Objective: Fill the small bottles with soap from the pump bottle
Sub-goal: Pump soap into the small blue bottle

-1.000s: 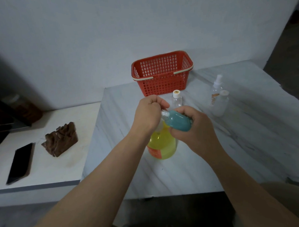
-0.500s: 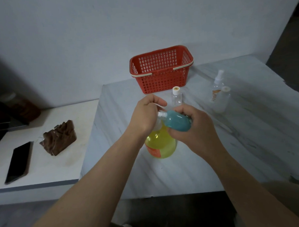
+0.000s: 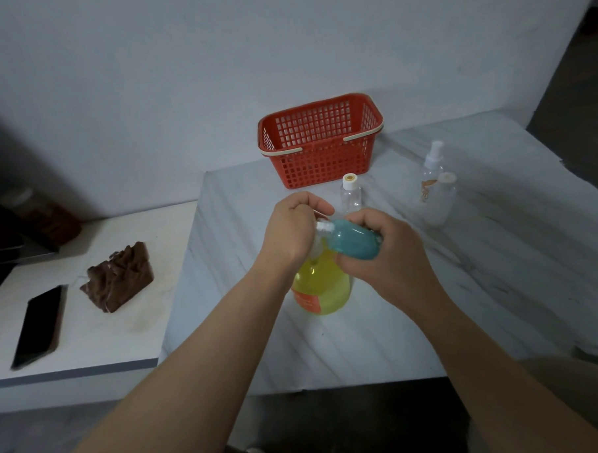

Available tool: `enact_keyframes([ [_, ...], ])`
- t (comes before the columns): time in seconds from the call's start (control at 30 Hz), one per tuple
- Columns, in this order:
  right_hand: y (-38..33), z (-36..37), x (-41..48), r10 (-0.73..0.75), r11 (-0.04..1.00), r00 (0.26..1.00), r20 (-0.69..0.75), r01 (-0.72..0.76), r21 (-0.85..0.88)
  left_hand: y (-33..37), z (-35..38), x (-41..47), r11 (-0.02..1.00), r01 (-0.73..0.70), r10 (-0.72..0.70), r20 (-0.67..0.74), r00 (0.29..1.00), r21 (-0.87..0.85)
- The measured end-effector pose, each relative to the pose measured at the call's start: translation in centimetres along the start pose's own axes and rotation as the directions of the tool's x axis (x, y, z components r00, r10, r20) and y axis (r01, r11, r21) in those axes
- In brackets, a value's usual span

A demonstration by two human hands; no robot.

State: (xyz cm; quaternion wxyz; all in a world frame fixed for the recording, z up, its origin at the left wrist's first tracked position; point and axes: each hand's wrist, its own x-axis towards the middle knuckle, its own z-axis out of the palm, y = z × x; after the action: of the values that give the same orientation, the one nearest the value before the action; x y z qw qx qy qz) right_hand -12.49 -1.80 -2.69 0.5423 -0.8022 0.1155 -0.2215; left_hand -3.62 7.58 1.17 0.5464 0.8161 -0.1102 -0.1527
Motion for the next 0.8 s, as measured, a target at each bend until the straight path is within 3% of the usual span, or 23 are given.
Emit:
enact_keyframes([
  [0.47, -0.2, -0.1, 0.0, -0.053, 0.998, 0.998, -0.020, 0.052, -0.021, 0.9, -0.8, -0.2, 0.999, 0.025, -0.027, 0.099, 0.995, 0.021],
  [0.8, 0.4, 0.2, -0.1, 0.012, 1.000, 1.000, -0.006, -0.012, 0.019, -0.4, -0.5, 0.3, 0.999, -0.031, 0.029, 0.139, 0.990, 0.011],
])
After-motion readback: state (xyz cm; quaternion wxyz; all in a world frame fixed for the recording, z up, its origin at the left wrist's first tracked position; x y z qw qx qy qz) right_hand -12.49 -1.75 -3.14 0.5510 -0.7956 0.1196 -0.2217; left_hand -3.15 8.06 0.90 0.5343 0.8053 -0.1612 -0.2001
